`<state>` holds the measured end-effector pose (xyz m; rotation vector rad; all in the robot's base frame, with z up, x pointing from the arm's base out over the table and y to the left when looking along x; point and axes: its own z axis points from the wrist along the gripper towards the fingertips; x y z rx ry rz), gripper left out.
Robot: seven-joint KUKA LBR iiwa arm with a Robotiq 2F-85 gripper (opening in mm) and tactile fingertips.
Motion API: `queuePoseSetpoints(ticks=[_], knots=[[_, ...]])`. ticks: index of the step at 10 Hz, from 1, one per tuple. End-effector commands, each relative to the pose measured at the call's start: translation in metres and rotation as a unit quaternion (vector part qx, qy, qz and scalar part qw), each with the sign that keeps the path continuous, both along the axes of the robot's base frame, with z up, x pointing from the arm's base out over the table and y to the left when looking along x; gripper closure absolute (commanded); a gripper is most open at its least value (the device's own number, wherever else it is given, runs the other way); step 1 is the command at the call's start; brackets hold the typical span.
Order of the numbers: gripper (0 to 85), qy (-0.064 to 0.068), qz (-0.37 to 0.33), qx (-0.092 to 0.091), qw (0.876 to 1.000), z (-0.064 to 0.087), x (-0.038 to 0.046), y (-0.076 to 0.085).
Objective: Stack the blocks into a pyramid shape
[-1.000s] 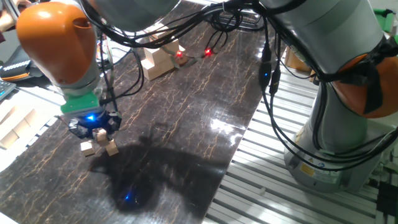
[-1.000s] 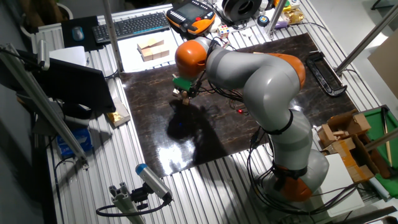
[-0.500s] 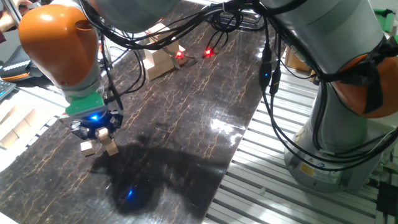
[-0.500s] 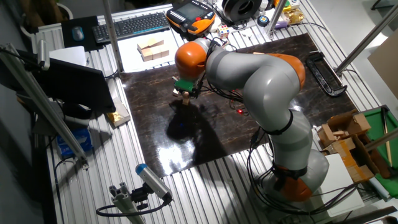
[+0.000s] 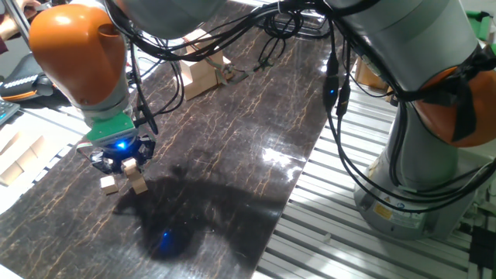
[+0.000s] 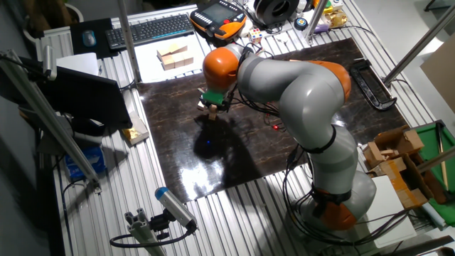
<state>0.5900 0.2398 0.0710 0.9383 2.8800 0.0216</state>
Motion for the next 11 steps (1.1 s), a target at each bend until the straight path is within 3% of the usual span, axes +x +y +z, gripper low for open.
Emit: queuePoseSetpoints(ticks=[1, 10, 11], knots=[[84.3, 0.001, 0.003, 0.001, 1.0, -0.0001, 0.0, 0.0001], [84.3, 0.002, 0.003, 0.007, 1.0, -0.0029, -0.0001, -0.0006], [78.7, 0.003, 0.004, 0.008, 1.0, -0.0031, -0.0001, -0.0005]])
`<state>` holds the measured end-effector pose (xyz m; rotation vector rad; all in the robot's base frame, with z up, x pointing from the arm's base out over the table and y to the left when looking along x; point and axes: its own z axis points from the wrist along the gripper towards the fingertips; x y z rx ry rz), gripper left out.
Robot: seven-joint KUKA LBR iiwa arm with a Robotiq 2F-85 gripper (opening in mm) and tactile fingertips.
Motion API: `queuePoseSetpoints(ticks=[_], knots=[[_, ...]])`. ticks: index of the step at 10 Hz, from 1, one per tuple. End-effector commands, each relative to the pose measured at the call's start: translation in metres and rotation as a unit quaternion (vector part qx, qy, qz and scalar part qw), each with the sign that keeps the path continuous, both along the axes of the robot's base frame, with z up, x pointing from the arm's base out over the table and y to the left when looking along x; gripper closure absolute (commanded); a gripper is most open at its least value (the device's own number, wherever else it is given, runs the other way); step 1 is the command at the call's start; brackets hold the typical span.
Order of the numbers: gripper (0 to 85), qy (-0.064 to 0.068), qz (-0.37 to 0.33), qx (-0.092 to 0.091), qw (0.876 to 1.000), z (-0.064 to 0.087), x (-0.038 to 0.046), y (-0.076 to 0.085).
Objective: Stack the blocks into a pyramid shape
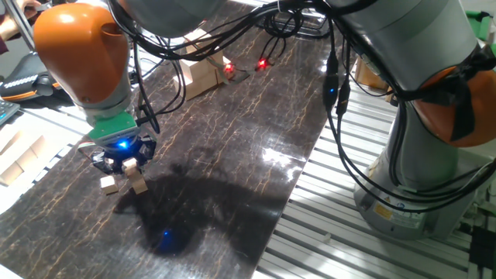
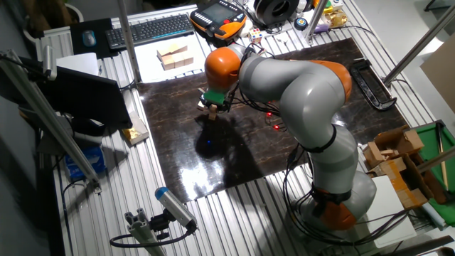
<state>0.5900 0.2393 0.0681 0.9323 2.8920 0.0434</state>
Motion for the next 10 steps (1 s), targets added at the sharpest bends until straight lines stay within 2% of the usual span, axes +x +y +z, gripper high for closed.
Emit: queuePoseSetpoints(ticks=[1, 3, 10], knots=[[69.0, 0.001, -0.001, -0.001, 1.0, -0.0001, -0.0002, 0.0], [45.0, -0.001, -0.01, 0.0, 1.0, -0.0003, -0.0008, 0.0004], [44.7, -0.001, -0.01, -0.006, 1.0, 0.0027, -0.001, 0.0003]])
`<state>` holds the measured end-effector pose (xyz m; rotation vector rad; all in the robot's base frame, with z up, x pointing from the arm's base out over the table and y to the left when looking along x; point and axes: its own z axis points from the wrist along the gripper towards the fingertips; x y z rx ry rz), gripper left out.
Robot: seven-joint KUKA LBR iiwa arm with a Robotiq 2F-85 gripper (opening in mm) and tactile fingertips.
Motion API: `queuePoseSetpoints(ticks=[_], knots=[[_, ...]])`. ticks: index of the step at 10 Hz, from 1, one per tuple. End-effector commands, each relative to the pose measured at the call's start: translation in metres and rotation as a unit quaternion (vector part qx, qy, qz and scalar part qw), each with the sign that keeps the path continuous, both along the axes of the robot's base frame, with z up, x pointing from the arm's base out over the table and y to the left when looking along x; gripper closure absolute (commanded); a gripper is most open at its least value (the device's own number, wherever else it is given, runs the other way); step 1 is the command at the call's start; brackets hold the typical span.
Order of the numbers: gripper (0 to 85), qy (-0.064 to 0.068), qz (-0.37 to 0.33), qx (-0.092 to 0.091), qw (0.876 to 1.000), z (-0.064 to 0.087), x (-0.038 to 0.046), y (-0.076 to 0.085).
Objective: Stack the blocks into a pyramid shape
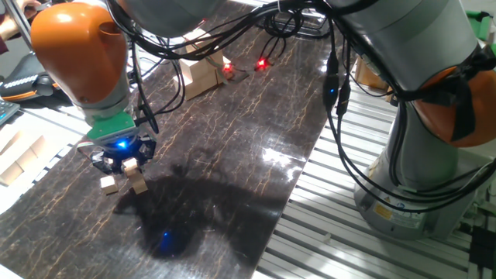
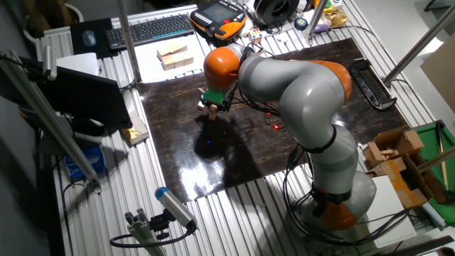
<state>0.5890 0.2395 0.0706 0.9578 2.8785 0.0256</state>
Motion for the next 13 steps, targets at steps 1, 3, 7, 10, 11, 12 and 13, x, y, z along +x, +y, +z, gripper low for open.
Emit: queuePoseSetpoints(ticks=[1, 3, 7, 10, 11, 12, 13], knots=[[44.7, -0.001, -0.001, 0.0, 1.0, 0.0, 0.0003, 0.0], [44.3, -0.001, -0.002, -0.001, 1.0, 0.0, 0.0003, -0.001], [35.3, -0.003, -0.011, -0.004, 1.0, 0.001, 0.001, -0.001], [30.3, 0.0, -0.018, -0.004, 1.0, 0.013, 0.0055, -0.003], [30.0, 0.003, -0.019, -0.003, 1.0, 0.017, 0.0099, -0.006], [30.0, 0.005, -0.017, -0.003, 1.0, 0.02, 0.0153, -0.009], [30.0, 0.006, -0.019, -0.003, 1.0, 0.023, 0.021, -0.012]])
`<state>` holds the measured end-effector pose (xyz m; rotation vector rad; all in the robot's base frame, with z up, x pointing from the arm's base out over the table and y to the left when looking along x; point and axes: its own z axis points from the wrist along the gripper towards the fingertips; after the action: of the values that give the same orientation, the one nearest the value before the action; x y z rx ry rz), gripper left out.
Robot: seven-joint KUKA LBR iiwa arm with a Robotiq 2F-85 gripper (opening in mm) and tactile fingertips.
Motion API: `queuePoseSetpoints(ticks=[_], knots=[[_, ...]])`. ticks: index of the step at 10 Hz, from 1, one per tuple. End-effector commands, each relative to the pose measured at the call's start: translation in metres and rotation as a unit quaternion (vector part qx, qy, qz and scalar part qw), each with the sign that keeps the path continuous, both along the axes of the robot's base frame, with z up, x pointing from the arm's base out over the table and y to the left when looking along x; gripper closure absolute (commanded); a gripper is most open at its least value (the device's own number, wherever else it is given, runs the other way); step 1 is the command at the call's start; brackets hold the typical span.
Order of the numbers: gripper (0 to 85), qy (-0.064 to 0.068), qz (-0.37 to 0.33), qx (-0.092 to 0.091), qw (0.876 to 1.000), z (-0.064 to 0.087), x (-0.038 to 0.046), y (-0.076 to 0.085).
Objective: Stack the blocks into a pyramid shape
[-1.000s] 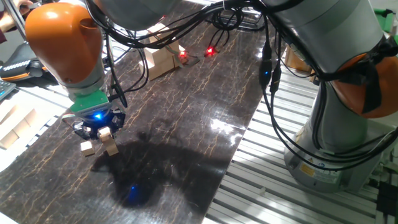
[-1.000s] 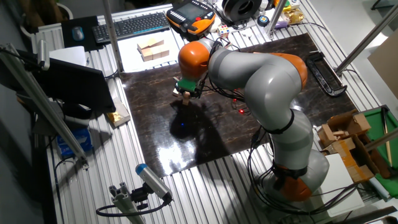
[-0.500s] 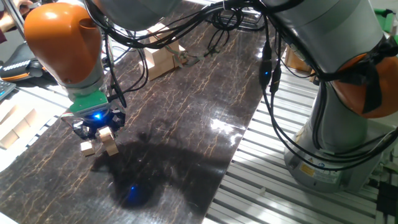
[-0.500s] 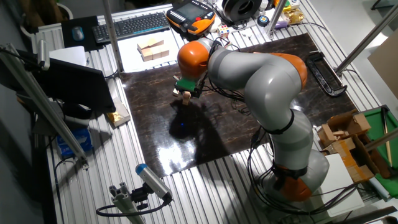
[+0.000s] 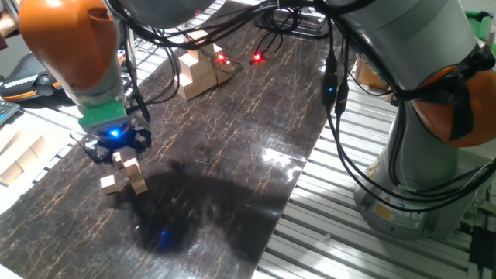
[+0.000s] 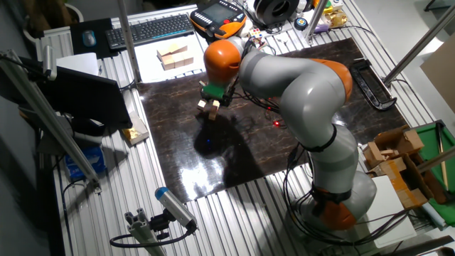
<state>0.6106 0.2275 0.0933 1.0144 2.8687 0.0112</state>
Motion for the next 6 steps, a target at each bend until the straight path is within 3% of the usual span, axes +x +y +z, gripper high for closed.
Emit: queuePoseSetpoints(ticks=[1, 6], knots=[[30.0, 0.0, -0.003, 0.003, 1.0, 0.002, 0.0043, -0.001], [31.3, -0.004, -0.004, 0.001, 1.0, -0.006, 0.0351, -0.006]])
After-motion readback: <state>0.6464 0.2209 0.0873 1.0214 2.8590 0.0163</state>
